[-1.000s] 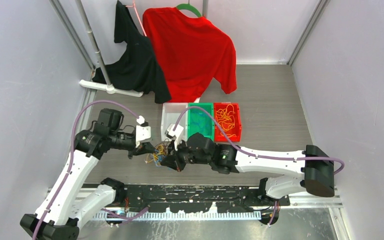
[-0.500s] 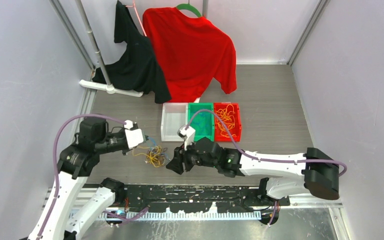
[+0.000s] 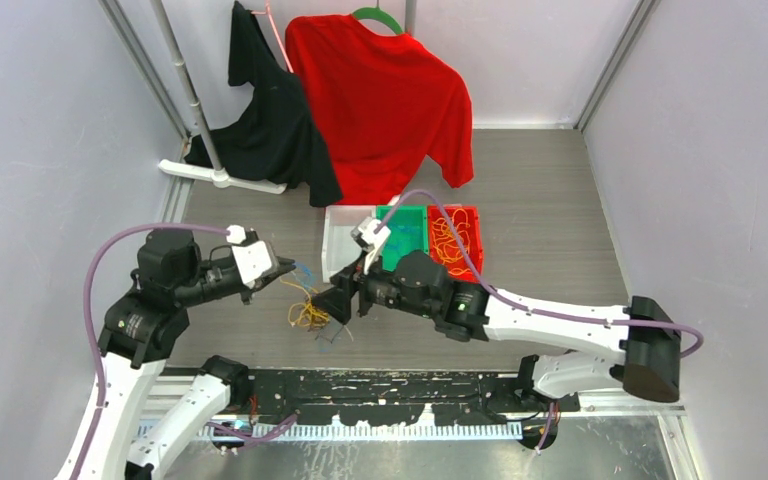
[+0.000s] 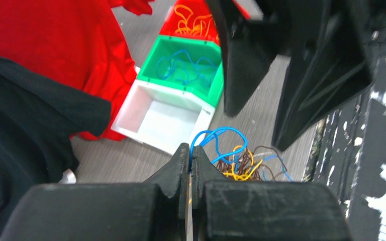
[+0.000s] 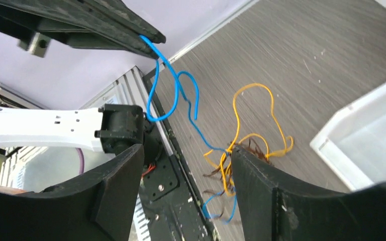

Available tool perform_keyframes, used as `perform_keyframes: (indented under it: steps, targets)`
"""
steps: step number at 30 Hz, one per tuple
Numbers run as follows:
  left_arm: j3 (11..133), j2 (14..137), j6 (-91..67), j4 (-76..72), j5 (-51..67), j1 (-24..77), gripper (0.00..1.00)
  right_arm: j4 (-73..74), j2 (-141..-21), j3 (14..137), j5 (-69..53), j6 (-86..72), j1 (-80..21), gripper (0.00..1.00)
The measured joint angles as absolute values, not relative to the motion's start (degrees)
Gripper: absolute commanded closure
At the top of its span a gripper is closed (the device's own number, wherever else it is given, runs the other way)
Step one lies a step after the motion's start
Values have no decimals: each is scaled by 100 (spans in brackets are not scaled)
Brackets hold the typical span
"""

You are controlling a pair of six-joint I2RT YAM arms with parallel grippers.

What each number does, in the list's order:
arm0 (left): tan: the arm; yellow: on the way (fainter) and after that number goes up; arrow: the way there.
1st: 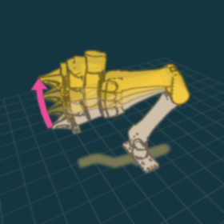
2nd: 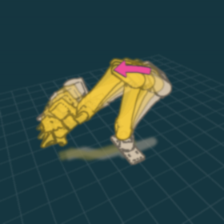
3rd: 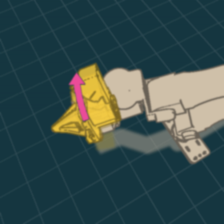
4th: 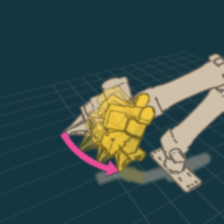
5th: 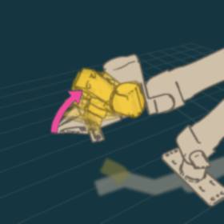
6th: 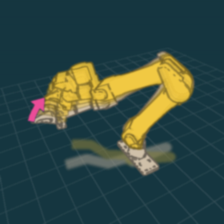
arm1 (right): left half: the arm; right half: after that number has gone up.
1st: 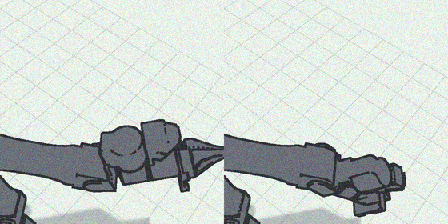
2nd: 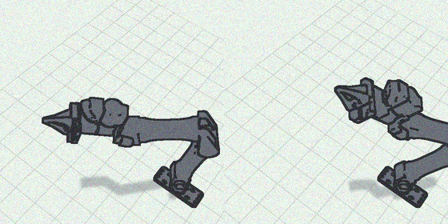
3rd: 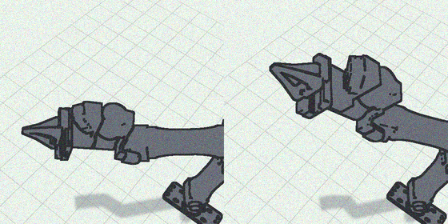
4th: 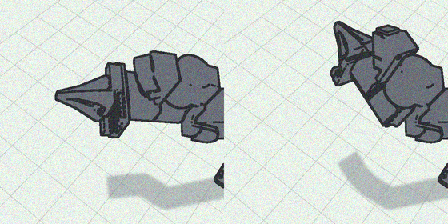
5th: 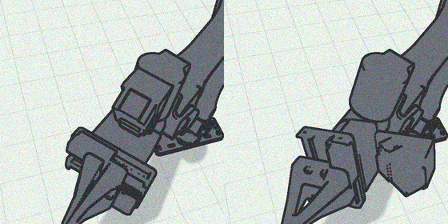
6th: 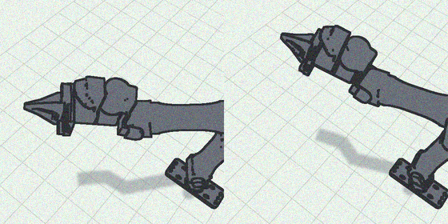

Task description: Untangle the cables

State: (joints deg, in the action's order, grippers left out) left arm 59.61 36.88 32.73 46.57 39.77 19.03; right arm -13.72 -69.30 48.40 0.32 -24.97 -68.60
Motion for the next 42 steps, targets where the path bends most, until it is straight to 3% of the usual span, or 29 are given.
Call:
perform_keyframes:
  steps: [6,12,17,27,36,42]
  targets:
    - [6449,3817,2394,4469,4388,1900,100,-1723,-7719,5253,-86,-2112,-6862,33]
    - [6877,3903,1719,4265,4689,1900,100,-2040,-8134,5288,-95,-2001,-6862,44]
    - [7373,4158,1238,3933,4801,1903,100,-2626,-8296,5046,-91,-2071,-6862,44]
    - [8604,4663,891,3249,4648,1903,100,-3426,-8962,3706,268,-2309,-6862,32]
    - [9013,4731,1044,2045,3651,1903,100,-3809,-9118,3275,506,-2412,-6862,30]
    - [9048,4775,1085,1900,3664,1903,100,-3566,-8807,3236,556,-2414,-6862,29]
